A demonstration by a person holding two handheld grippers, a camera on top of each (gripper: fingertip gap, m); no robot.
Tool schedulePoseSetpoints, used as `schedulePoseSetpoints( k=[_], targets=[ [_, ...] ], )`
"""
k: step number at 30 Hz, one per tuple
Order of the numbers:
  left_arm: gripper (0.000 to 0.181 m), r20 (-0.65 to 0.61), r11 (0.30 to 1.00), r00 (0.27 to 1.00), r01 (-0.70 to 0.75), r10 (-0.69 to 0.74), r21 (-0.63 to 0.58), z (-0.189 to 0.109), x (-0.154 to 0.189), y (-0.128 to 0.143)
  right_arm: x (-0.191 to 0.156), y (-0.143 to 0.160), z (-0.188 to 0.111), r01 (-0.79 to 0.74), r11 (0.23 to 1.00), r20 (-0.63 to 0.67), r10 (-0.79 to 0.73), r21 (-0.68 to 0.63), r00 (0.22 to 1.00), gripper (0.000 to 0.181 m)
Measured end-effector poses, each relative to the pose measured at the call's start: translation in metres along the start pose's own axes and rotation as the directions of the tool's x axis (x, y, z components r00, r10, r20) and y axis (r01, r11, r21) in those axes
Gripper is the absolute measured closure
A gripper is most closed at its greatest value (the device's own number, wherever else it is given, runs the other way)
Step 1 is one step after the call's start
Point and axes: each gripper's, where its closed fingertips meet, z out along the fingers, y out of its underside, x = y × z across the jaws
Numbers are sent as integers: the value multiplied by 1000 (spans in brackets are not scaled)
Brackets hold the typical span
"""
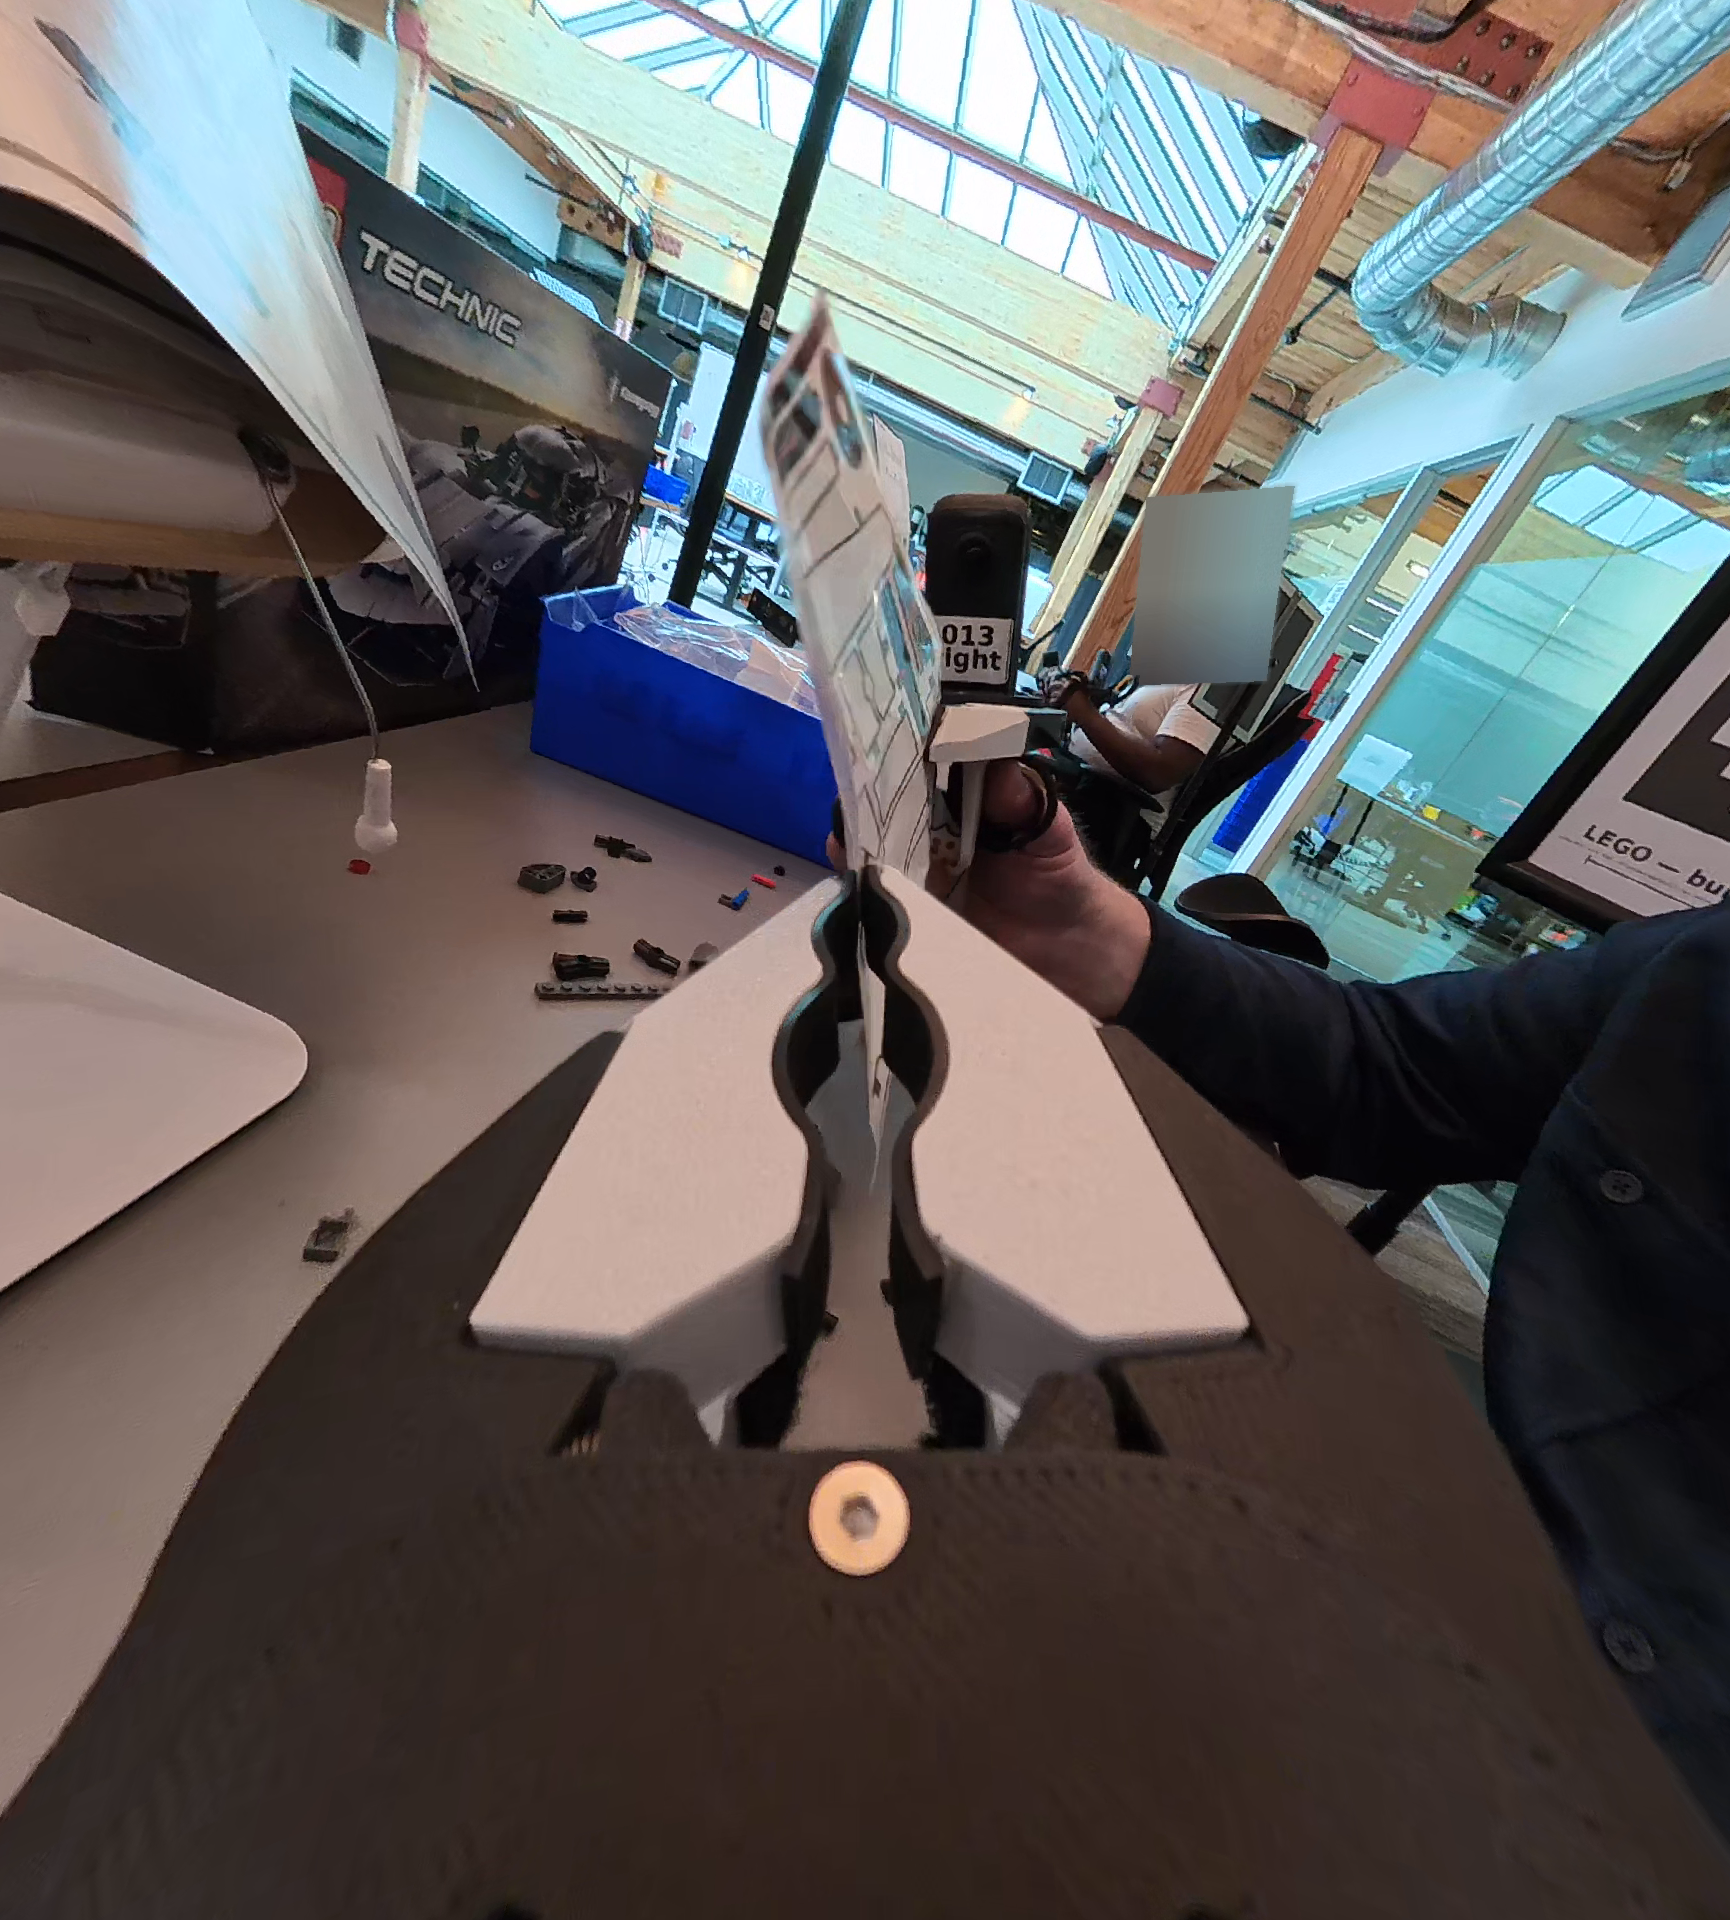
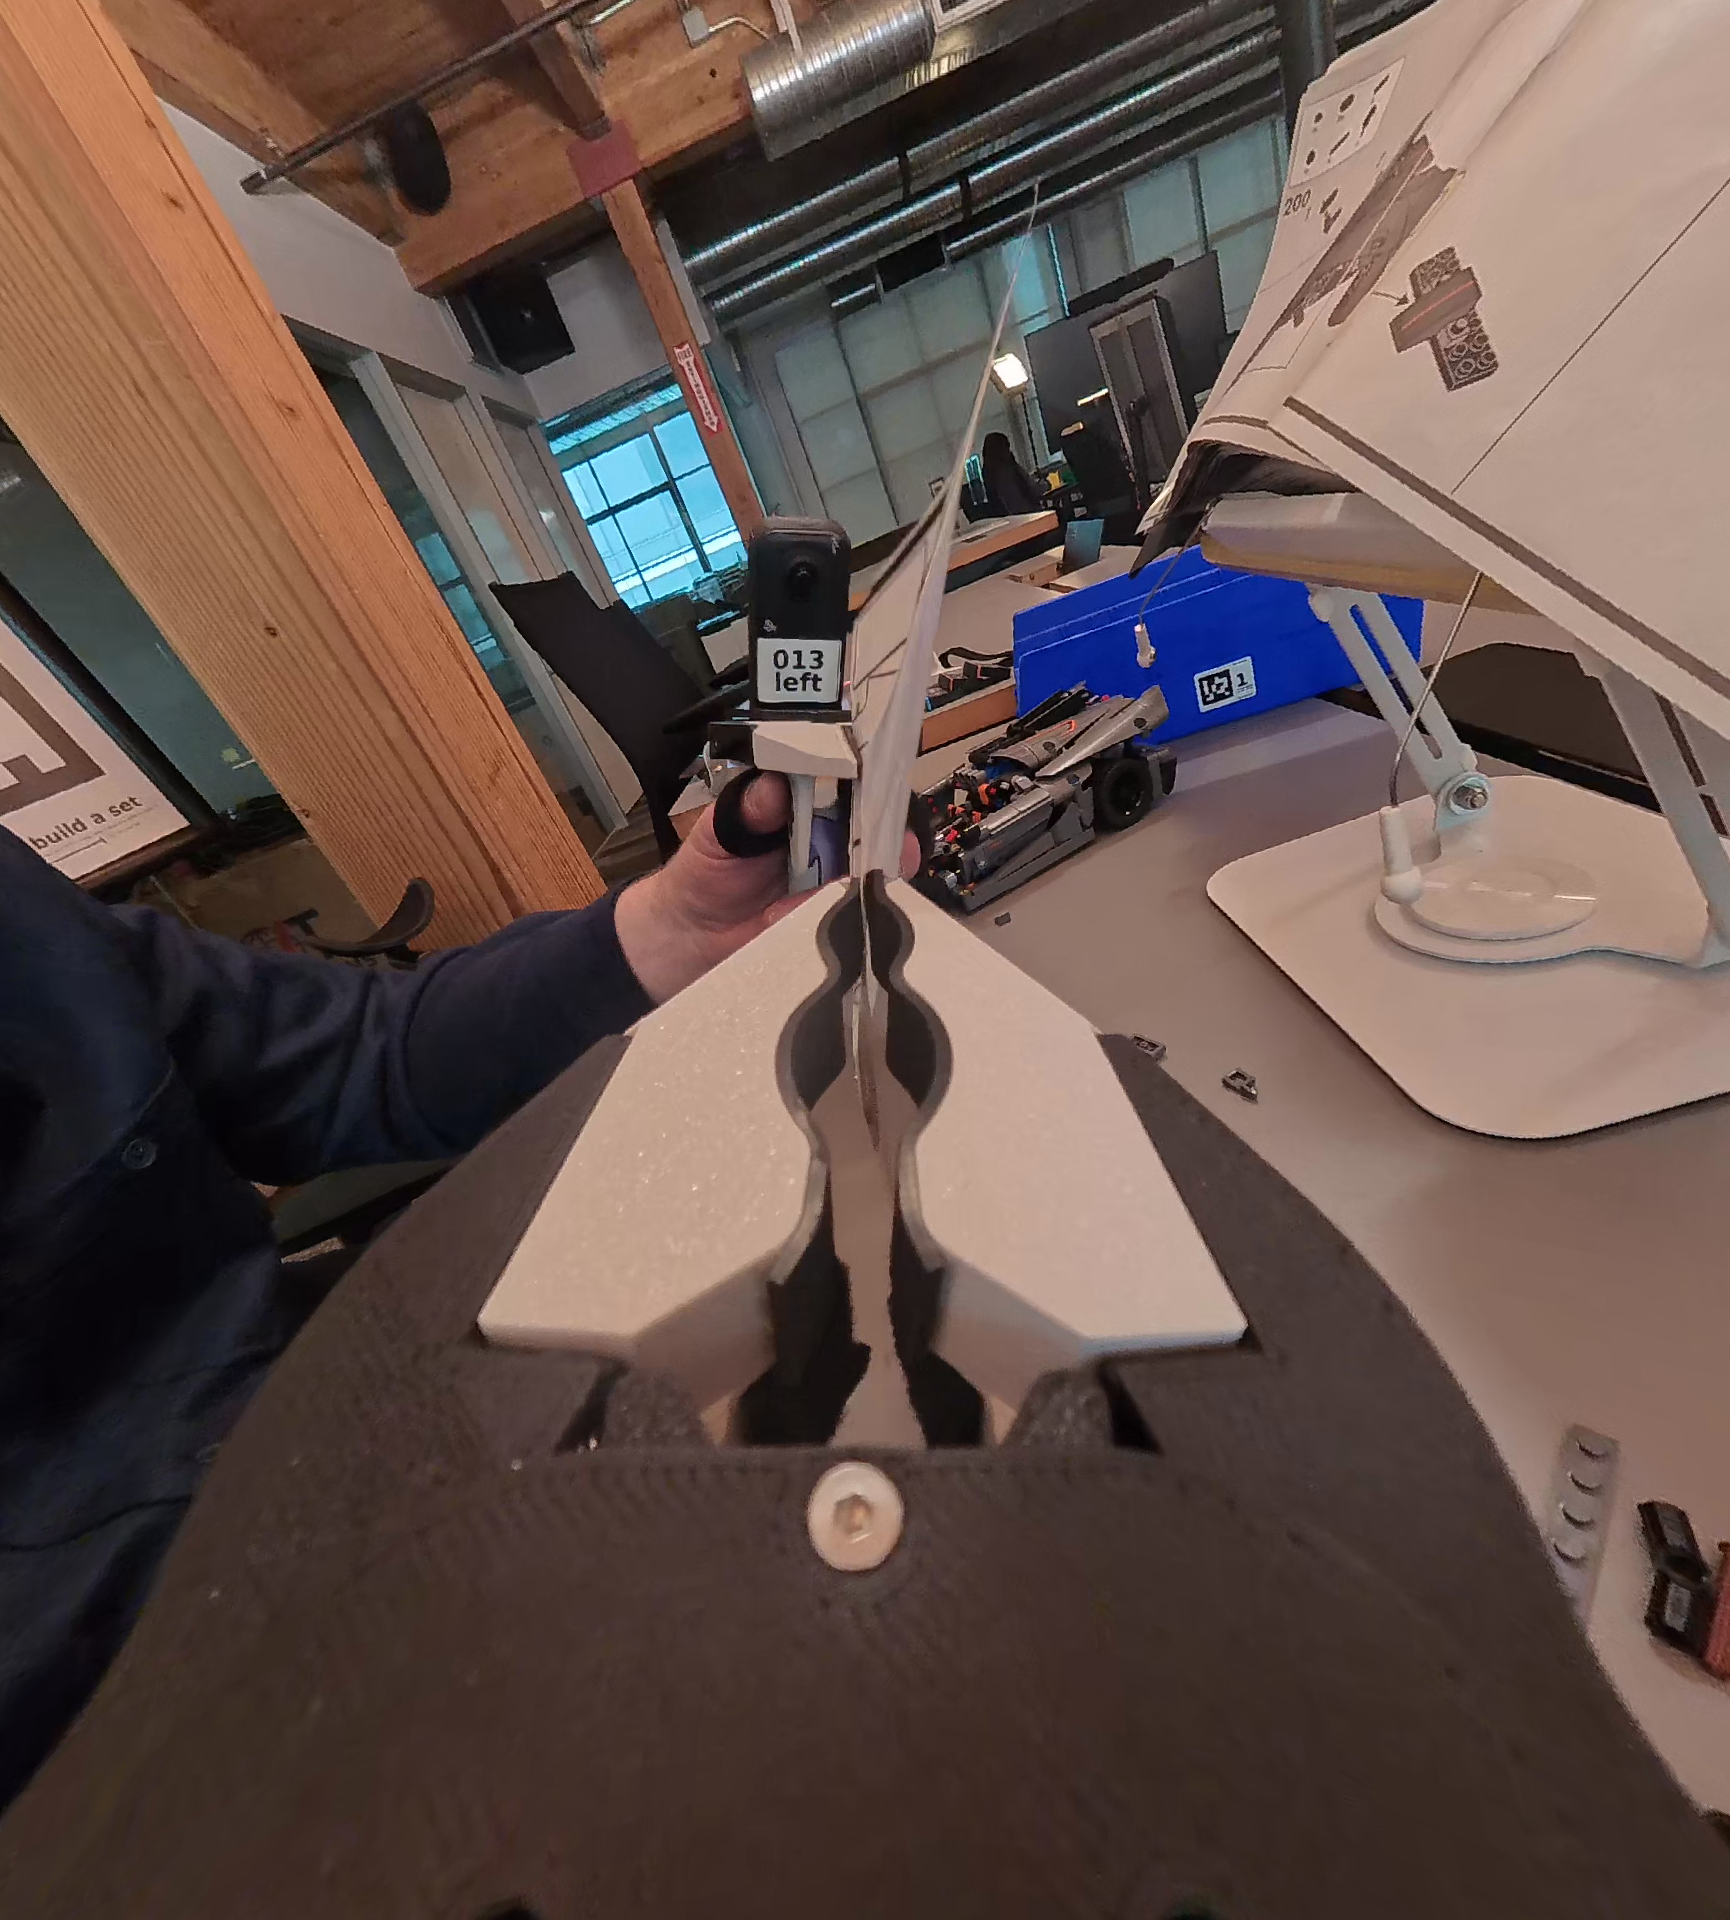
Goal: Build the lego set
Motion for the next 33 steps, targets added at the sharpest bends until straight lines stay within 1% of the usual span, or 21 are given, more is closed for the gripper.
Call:
schedulePoseSetpoints(
  k=[8, 18, 29, 31, 33],
  targets=[
    [181, -43, 999, 999, -23, 21, -47, 6, 8, 8, 0, 0, 0, 0, 1000, 0, 0, -1, 1000, 181],
    [181, -28, 998, 999, -32, 31, -54, 6, 7, 9, 0, 0, -1, 8, 1000, -4, -8, -3, 1000, 181],
    [181, 6, 994, 994, -108, 108, -10, -10, 15, -13, -1, -5, -4, 46, 999, -21, -45, 8, 999, 181],
    [179, 41, 992, 991, -129, 129, -8, -13, 12, -16, -2, -7, -4, 57, 998, -24, -57, 12, 998, 181],
    [175, 78, 986, 984, -164, 162, 27, -19, 11, -26, -4, -9, -5, 71, 997, -27, -70, 19, 997, 181]
  ],
)
